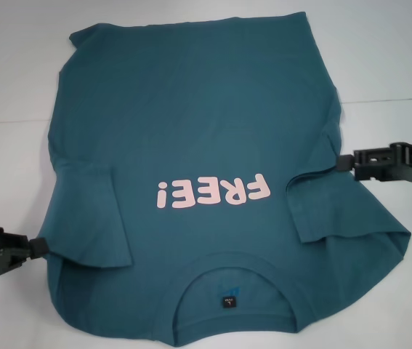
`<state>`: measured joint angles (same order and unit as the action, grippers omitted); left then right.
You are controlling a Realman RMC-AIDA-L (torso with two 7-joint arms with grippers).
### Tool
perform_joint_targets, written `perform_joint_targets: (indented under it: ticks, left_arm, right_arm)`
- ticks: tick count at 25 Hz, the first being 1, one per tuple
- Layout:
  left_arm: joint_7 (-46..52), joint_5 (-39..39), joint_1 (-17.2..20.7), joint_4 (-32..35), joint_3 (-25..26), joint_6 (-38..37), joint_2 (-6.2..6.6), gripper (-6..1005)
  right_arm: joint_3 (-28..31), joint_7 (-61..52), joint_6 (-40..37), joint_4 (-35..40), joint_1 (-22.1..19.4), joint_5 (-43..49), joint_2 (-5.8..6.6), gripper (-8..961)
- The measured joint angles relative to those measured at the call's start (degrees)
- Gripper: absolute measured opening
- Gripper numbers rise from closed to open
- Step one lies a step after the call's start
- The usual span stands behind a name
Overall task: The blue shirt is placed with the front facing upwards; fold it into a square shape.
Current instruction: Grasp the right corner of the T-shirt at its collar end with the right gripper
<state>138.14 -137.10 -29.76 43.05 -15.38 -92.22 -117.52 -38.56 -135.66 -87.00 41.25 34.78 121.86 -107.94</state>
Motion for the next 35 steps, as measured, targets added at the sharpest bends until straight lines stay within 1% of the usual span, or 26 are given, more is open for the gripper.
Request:
perform_joint_targets:
  ticks: [2, 6, 8, 11, 13, 16, 19, 25, 30, 35]
  left_arm:
    - [0.0, 0.14, -0.07, -0.05, 0.01, 0.1, 0.01, 1]
    - [0.07, 0.2, -0.18, -0.08, 0.01, 0.79, 0.01, 1]
    - [0.12, 0.24, -0.2, -0.08, 0.01, 1.32, 0.02, 2]
    - [0.19, 0.25, -0.31, -0.17, -0.18, 1.98, 0.02, 2]
    - [0.2, 0.26, -0.42, -0.21, -0.28, 2.25, -0.01, 3]
    - [0.24, 0.26, -0.54, -0.23, -0.37, 2.5, -0.12, 3]
    - [0.27, 0.26, -0.63, -0.25, -0.39, 2.58, -0.15, 4]
    - [0.28, 0.26, -0.65, -0.25, -0.43, 2.73, -0.26, 5]
    - [0.32, 0.26, -0.65, -0.3, -0.45, 3.22, -0.25, 6]
    - [0.04, 0.26, -0.72, -1.58, -0.14, 3.67, -0.01, 7]
  right_arm:
    - [-0.16, -0.24, -2.0, 0.22, -0.53, 0.37, 1.04, 733]
    - [0.04, -2.09, -6.56, 0.34, -2.02, 3.62, 3.94, 733]
    - [0.07, -3.49, -7.43, 0.37, -2.73, 5.6, 5.08, 733]
    - [0.19, -5.38, -7.72, 0.38, -3.82, 8.81, 6.22, 732]
    - [0.48, -5.98, -7.24, 0.39, -4.26, 10.63, 6.46, 732]
    - [1.0, -6.14, -5.41, 0.41, -4.5, 13.36, 6.37, 732]
    - [1.42, -5.79, -2.93, 0.41, -4.52, 15.25, 5.8, 732]
    - [1.02, -5.01, 1.39, 0.39, -4.08, 15.81, 4.78, 731]
    - [0.97, -5.07, 3.8, 0.19, -3.2, 16.74, 3.62, 732]
    - [0.94, -5.38, 6.07, 0.13, -2.04, 20.02, 2.08, 733]
